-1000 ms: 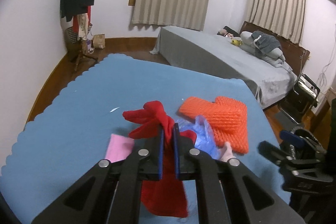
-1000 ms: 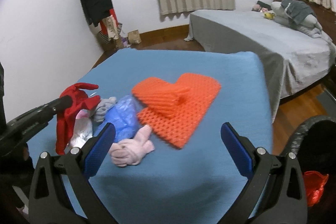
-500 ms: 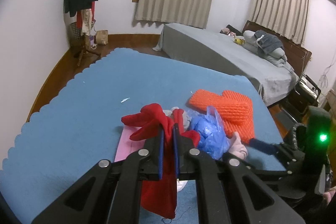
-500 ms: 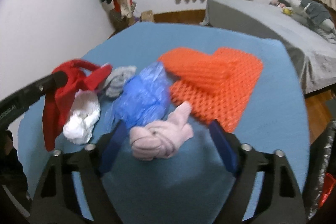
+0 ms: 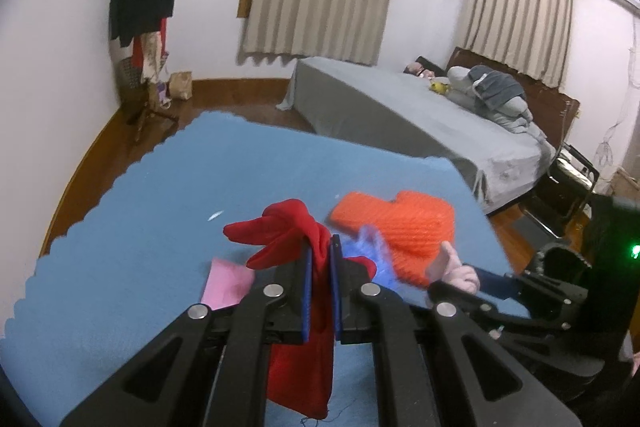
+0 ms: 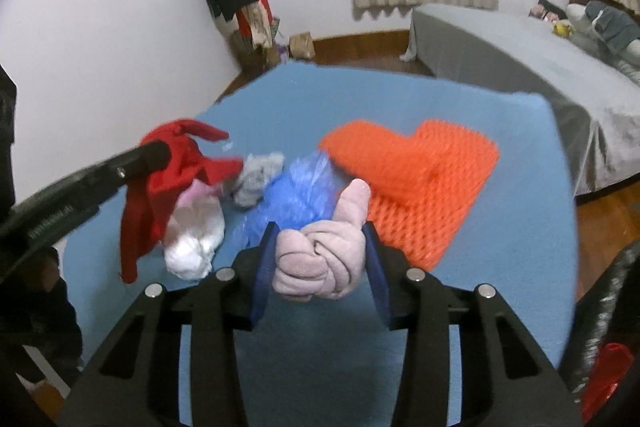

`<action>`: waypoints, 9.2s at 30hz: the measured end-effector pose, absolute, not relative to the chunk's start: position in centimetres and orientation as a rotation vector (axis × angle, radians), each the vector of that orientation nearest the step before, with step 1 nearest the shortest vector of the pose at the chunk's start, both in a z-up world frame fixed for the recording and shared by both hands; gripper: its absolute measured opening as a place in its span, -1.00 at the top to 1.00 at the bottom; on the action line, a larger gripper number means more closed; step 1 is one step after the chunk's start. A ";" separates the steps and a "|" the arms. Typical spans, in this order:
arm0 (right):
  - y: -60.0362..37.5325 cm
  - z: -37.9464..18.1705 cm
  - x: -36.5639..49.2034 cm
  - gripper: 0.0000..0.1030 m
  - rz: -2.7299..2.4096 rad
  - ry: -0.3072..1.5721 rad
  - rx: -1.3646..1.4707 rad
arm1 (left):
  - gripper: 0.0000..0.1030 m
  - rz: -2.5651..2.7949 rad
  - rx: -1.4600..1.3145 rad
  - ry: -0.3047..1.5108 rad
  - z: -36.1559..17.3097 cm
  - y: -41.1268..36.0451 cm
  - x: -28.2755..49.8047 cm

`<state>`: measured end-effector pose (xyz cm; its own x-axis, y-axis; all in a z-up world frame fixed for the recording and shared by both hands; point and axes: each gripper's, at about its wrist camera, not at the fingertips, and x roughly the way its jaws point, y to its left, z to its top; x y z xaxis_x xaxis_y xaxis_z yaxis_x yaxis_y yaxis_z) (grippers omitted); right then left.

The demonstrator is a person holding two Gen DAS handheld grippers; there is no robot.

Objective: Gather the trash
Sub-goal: 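Grasp the pink knotted cloth with the right gripper while the left gripper holds the red glove, then carry glove and pink cloth over the black bin and open both grippers, then move the left gripper back to the mat and grasp the white crumpled cloth, then grasp the blue plastic bag with the right gripper while the left gripper holds the white cloth, then carry white cloth and blue bag over the black bin and open both grippers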

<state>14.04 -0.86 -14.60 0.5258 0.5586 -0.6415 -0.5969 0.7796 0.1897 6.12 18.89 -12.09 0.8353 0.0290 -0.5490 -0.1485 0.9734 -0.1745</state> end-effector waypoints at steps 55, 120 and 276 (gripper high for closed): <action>-31.8 -7.4 7.3 0.21 0.121 0.537 0.093 | 0.85 -0.510 -0.095 0.486 -4.7 -8.5 8.8; -15.1 -11.2 11.0 -0.90 0.336 0.598 0.025 | -0.76 0.129 -0.106 0.554 -10.0 13.4 5.0; -33.9 -10.3 6.6 0.11 0.027 0.594 0.102 | 0.46 -0.490 -0.034 0.558 -7.6 -13.7 10.7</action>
